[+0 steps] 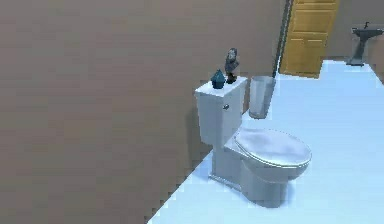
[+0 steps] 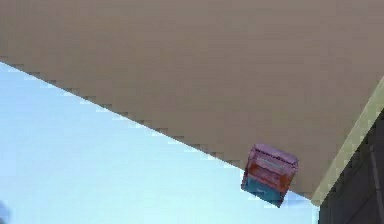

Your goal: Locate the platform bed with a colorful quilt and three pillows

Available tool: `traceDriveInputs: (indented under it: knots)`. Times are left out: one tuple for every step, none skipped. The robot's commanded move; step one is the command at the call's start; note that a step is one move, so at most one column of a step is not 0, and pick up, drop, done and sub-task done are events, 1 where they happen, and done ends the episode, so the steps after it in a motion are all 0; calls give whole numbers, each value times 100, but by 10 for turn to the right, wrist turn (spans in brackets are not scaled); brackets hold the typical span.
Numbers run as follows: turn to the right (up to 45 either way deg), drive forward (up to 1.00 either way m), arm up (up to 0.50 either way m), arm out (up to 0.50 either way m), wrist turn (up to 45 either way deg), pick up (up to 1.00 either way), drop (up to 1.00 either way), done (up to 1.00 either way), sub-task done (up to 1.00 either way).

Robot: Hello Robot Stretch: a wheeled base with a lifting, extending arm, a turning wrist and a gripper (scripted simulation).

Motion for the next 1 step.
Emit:
traceDriveInputs:
  knots:
    - [450, 0, 0, 0, 0, 0, 0, 0, 0]
